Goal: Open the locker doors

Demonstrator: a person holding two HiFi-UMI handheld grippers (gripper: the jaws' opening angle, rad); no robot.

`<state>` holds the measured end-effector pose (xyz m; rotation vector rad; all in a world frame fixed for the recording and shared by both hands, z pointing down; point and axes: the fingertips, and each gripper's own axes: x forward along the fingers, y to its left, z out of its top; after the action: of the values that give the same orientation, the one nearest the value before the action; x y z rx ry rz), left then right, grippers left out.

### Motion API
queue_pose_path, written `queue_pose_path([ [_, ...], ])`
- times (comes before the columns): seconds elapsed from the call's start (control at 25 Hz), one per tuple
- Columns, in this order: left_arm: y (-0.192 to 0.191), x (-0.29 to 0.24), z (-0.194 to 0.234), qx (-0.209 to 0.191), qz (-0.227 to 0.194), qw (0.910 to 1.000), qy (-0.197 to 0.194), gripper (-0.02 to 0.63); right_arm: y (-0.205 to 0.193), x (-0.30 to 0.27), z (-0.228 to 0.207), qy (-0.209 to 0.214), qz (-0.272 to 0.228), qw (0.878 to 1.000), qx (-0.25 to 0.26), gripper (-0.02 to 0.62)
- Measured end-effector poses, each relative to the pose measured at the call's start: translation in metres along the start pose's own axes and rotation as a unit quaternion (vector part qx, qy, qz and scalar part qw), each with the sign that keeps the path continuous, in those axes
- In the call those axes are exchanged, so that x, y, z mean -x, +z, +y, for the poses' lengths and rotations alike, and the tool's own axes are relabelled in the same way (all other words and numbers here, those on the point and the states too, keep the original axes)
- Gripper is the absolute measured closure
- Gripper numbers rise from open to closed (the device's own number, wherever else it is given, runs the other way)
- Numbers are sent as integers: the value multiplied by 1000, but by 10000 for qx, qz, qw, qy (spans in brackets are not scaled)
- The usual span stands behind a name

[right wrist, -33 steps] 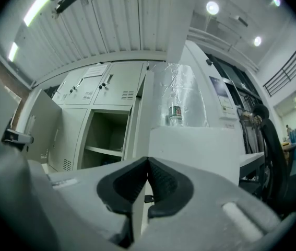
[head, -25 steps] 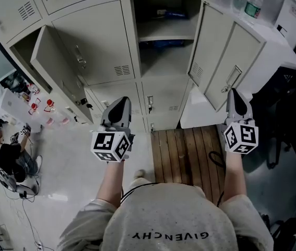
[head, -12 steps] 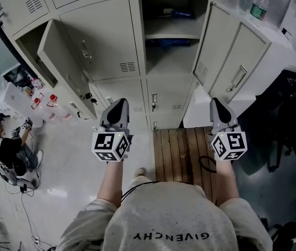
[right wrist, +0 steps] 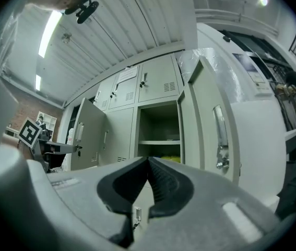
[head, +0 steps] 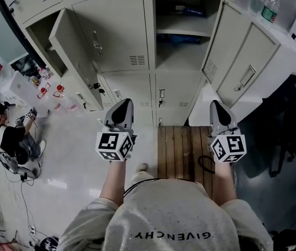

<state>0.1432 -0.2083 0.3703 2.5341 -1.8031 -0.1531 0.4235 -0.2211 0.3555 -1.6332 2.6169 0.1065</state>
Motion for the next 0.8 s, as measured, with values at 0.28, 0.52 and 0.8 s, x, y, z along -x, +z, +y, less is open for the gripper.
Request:
queue_pose_path([
  [0.28, -3, 12, 7, -13, 25, 9999, 144, 607, -6, -1, 4, 66, 74, 9999, -24, 595],
  [0.52, -7, 20, 13, 12, 60, 9996, 282, 607, -16, -1, 5, 101, 206, 9997, -3, 594],
  [0.8, -11, 21, 14, 37, 114, 9995, 307, 607, -22, -2, 6, 198, 304, 9993, -40, 594],
])
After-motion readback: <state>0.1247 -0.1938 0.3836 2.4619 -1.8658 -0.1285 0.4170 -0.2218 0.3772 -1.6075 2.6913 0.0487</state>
